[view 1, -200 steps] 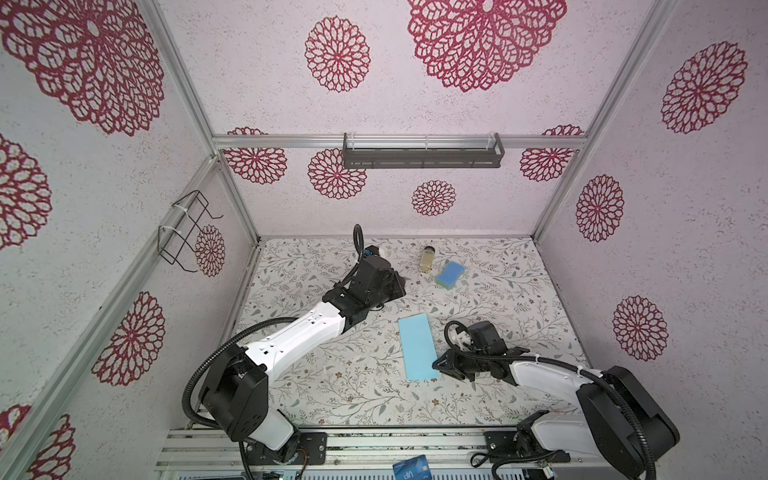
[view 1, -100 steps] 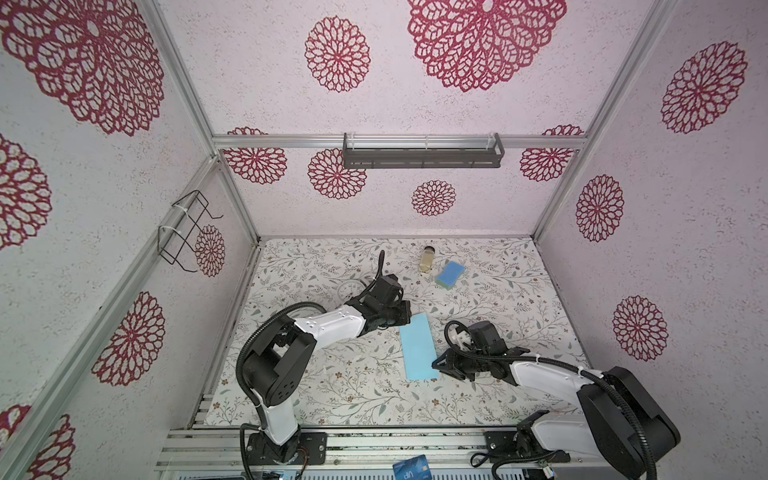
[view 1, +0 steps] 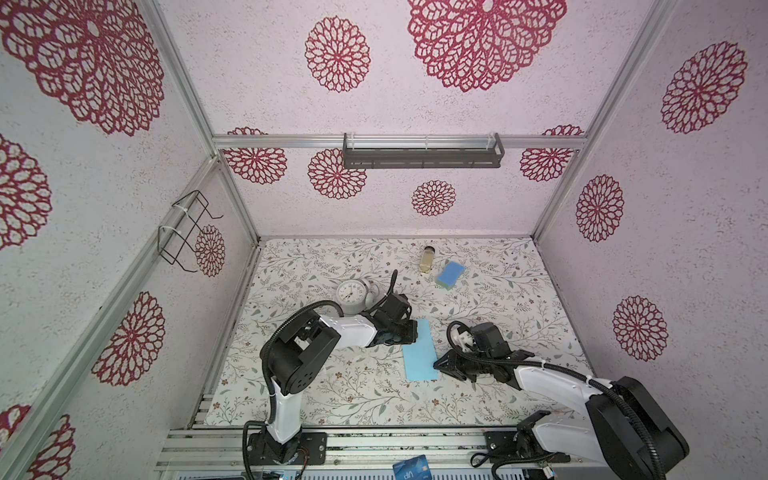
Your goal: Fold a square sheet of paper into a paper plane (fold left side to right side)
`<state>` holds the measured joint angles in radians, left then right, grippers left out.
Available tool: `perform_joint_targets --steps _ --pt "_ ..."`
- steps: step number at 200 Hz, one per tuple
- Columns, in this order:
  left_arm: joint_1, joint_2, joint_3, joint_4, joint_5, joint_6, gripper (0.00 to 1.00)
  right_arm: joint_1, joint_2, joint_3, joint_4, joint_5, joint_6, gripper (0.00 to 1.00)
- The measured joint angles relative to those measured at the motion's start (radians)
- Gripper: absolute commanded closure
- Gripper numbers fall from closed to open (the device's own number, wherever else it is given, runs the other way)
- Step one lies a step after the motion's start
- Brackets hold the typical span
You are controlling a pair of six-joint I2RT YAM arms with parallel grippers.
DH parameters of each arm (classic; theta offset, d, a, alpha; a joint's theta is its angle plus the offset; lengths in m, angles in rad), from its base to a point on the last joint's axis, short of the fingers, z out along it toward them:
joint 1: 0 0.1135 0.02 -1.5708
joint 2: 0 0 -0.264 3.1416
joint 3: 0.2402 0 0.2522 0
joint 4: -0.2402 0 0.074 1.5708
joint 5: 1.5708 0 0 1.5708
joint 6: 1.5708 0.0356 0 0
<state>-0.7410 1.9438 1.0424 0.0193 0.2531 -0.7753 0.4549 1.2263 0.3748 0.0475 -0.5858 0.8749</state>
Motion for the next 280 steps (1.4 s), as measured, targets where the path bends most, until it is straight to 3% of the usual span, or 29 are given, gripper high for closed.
perform_joint_targets --steps 64,81,152,280 --pt "-0.004 0.032 0.000 0.058 0.003 0.000 1.00 0.000 -0.036 -0.031 -0.004 0.000 0.009 0.93" --pt "-0.005 0.034 -0.002 0.065 0.003 0.000 1.00 0.000 -0.037 -0.034 -0.006 0.000 0.012 1.00" --pt "-0.009 0.043 -0.006 0.097 0.003 0.001 1.00 0.000 0.009 -0.023 0.027 -0.003 0.033 1.00" --pt "-0.029 0.062 -0.003 0.143 0.004 0.001 1.00 0.002 0.337 0.145 0.216 -0.025 0.050 1.00"
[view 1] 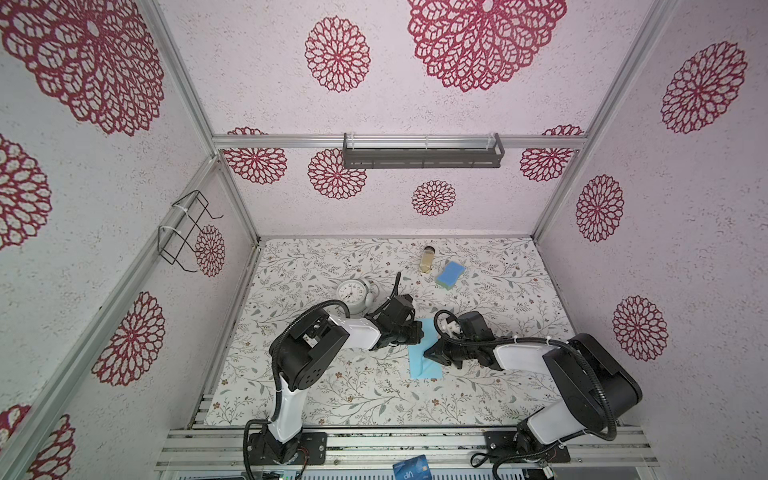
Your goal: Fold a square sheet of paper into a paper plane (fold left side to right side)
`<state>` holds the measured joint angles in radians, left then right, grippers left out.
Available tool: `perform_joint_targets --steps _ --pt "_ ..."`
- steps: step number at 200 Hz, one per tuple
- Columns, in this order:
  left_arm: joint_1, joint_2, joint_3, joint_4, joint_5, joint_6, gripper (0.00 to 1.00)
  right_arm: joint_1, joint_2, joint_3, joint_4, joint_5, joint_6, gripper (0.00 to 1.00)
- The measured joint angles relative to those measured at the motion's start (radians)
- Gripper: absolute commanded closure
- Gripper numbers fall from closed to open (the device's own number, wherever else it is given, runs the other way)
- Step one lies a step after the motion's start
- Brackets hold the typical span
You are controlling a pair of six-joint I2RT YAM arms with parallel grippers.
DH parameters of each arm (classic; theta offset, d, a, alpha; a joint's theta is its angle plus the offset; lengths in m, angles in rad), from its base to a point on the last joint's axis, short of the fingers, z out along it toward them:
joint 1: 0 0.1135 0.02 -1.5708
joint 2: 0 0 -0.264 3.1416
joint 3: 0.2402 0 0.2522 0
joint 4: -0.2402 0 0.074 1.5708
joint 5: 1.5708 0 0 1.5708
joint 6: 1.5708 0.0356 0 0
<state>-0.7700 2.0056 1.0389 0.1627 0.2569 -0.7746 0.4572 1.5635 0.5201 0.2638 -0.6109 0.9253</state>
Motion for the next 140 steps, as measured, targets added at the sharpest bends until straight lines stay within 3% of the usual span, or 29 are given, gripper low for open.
perform_joint_targets --steps 43,140 --pt "-0.006 0.007 0.006 0.008 0.004 0.000 1.00 0.009 0.081 0.031 0.043 -0.004 0.000 1.00" --pt "0.008 0.005 0.058 -0.102 0.008 0.027 1.00 0.010 0.087 0.023 0.074 -0.003 -0.001 1.00"
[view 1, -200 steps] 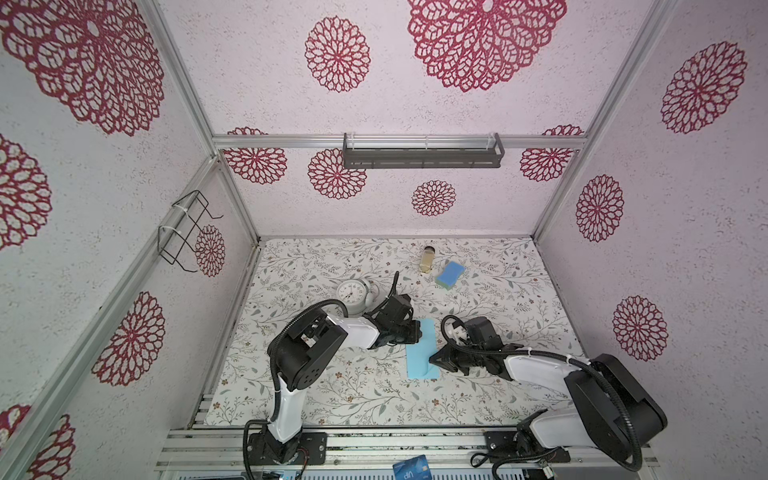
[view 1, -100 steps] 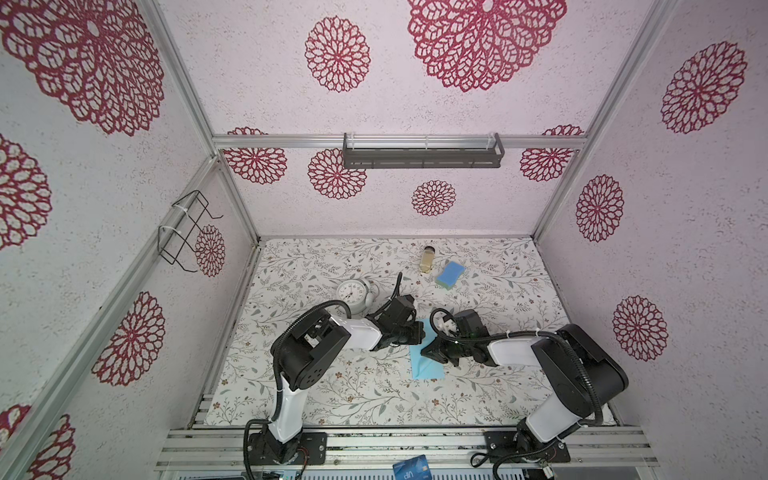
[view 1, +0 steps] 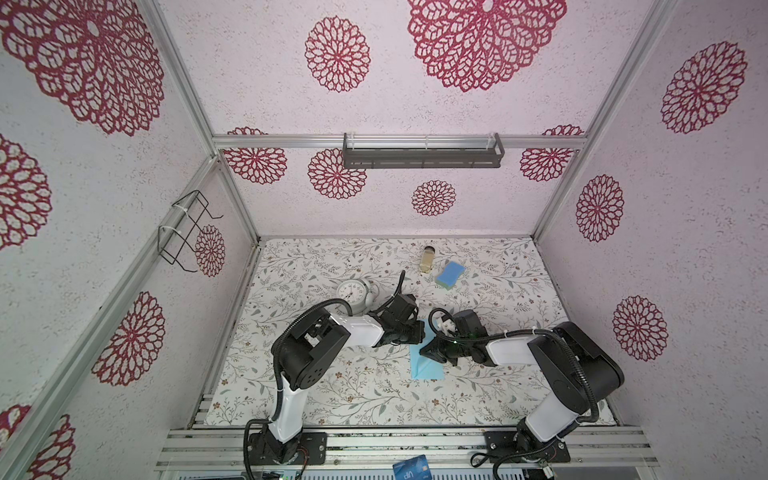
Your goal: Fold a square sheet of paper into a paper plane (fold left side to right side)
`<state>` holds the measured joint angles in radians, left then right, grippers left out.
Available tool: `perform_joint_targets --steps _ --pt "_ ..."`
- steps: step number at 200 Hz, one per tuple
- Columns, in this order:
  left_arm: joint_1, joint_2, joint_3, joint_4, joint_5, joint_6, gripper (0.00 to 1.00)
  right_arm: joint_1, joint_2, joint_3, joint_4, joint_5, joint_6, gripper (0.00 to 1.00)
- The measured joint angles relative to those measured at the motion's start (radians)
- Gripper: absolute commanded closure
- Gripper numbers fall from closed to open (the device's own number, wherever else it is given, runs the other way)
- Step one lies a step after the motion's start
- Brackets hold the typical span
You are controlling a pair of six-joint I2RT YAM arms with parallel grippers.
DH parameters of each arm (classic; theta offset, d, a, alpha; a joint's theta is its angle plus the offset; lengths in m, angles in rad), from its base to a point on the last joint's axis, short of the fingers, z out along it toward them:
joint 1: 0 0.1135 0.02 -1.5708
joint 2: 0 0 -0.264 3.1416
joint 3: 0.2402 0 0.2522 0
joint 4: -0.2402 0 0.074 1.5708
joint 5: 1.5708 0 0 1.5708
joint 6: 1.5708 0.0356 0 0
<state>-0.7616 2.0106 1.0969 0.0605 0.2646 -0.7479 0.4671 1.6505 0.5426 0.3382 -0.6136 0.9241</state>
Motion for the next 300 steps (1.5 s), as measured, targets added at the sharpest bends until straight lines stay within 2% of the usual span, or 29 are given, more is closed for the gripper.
perform_joint_targets --steps 55,240,262,285,300 --pt "0.043 -0.004 0.000 -0.022 0.012 0.024 1.00 0.000 0.000 -0.004 0.010 0.000 0.000 1.00" --pt "0.045 -0.008 -0.045 0.057 0.021 0.033 1.00 0.023 0.060 0.079 0.002 -0.025 -0.051 1.00" --pt "0.045 -0.008 -0.047 0.059 0.023 0.033 1.00 0.023 0.003 0.045 -0.011 -0.020 -0.052 1.00" --pt "0.045 -0.010 -0.052 0.067 0.024 0.026 1.00 0.023 -0.145 -0.020 -0.074 0.005 -0.053 1.00" --pt "0.045 -0.013 -0.061 0.080 0.025 0.016 1.00 0.022 -0.253 -0.056 -0.133 0.027 -0.059 0.86"
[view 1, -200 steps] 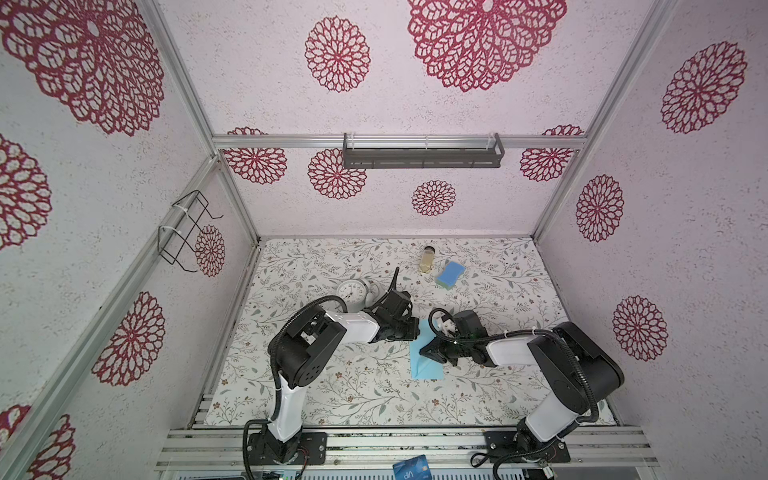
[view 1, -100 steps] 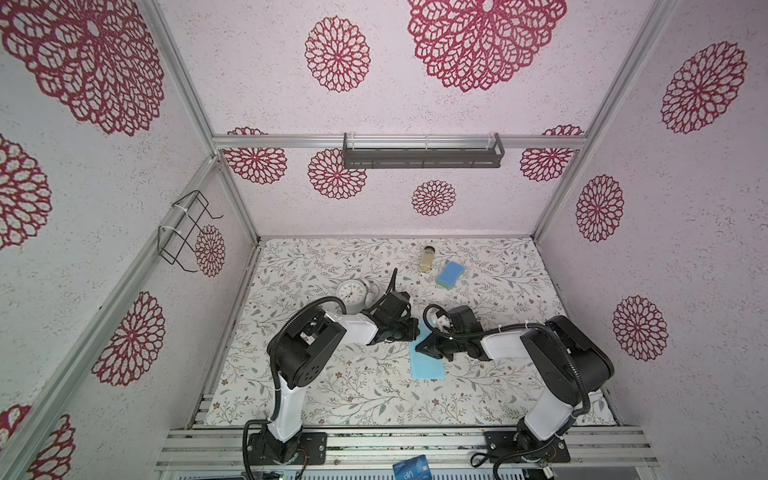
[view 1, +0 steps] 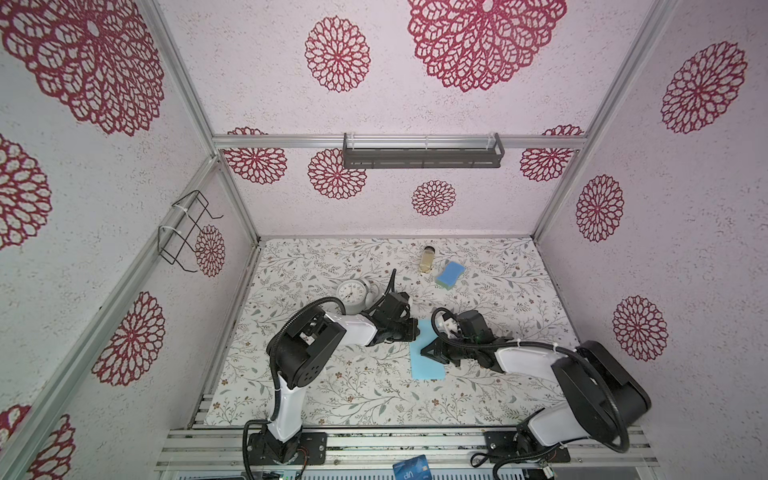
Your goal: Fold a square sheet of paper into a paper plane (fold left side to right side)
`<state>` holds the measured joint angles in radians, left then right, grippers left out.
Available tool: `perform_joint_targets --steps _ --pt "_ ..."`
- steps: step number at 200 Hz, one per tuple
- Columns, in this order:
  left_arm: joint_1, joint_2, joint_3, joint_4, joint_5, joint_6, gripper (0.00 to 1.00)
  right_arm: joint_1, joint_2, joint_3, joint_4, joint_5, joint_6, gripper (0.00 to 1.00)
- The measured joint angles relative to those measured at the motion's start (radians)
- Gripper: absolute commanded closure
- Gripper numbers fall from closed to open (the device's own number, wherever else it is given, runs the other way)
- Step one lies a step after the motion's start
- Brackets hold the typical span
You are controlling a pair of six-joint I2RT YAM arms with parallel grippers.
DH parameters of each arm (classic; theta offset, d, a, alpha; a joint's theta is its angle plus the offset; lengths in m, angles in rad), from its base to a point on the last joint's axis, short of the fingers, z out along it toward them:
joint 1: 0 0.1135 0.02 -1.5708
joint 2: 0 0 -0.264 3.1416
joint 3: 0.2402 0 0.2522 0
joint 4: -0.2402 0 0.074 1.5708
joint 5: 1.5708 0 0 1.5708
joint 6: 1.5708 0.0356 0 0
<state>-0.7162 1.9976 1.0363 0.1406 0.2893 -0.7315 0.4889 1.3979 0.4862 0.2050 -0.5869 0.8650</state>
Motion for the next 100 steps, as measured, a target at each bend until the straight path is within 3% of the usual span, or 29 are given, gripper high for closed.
perform_joint_targets --steps 36,85,100 --pt "0.000 -0.038 -0.025 -0.013 0.014 -0.030 1.00 -0.006 -0.240 -0.071 -0.155 0.061 -0.008 0.60" --pt "0.000 -0.136 -0.025 -0.004 0.032 -0.066 1.00 -0.008 -0.425 -0.158 -0.274 0.095 0.016 0.43" --pt "0.000 -0.146 -0.021 -0.003 0.035 -0.070 0.94 -0.008 -0.431 -0.174 -0.285 0.102 0.026 0.39"
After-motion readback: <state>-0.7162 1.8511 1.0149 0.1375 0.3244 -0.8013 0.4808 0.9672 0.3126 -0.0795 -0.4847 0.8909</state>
